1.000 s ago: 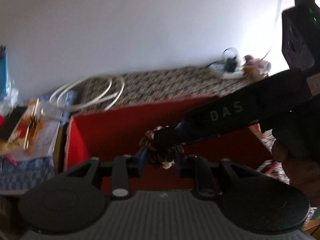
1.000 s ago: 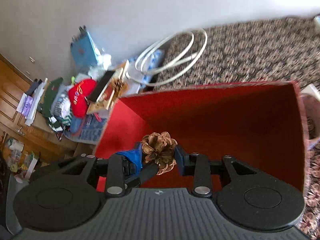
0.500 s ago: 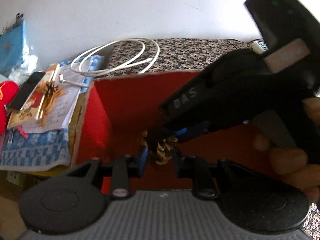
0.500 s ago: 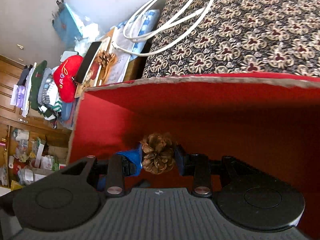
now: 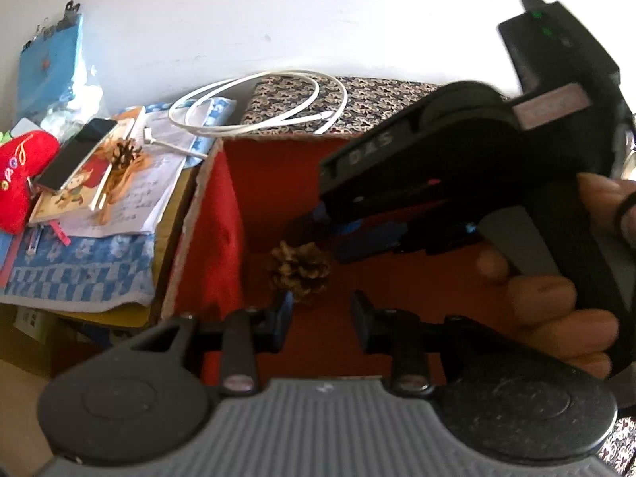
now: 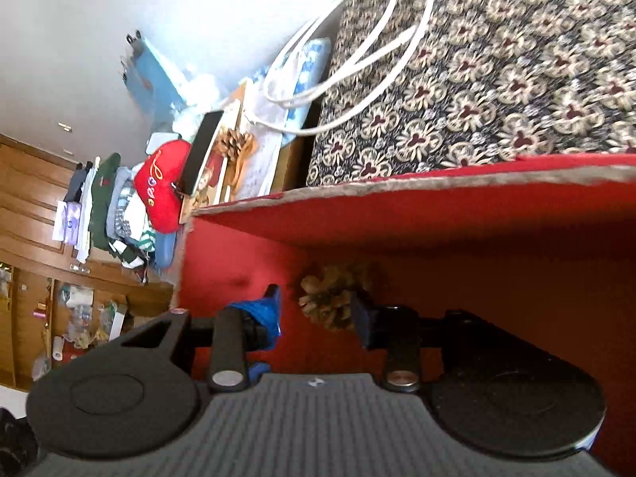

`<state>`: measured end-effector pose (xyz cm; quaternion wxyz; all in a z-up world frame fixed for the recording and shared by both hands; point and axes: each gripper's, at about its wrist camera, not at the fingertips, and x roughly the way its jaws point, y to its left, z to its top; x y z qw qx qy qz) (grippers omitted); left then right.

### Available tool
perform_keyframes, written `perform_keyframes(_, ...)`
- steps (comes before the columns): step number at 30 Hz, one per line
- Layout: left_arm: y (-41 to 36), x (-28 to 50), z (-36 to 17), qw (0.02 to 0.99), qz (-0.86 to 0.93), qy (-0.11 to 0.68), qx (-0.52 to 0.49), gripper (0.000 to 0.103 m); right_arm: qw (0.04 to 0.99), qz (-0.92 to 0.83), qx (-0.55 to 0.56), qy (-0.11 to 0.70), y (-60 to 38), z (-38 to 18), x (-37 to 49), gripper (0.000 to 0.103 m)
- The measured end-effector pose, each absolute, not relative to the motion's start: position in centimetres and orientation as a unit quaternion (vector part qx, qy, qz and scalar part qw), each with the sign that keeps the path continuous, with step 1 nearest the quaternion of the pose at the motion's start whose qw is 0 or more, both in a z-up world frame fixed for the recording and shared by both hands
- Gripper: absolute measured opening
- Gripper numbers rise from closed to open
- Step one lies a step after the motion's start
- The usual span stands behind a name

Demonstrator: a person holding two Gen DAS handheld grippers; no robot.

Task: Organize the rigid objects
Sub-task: 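Open the right gripper to drop the pine cone inside the box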

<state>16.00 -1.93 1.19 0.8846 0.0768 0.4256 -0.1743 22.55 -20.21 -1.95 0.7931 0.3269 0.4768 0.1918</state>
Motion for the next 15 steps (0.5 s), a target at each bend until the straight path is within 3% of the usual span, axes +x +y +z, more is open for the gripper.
perform_keyframes(4,-2.0,15.4,2.0,0.891,-0.165,0.416,0.077,0.036,0.820,0.162,0.303,0.457,-20.4,-0.3,19.6,0.024)
perform_keyframes(8,-2.1,14.1,3.1,0.900,-0.155,0.398,0.085,0.049,0.841,0.133,0.290,0.438,-20.5,1.1,16.4,0.024)
perform_keyframes(15,-2.1,11.2,4.4,0.903,-0.152,0.389,0.102,0.056,0.867,0.094,0.293,0.391,-20.5,3.1,10.7,0.024)
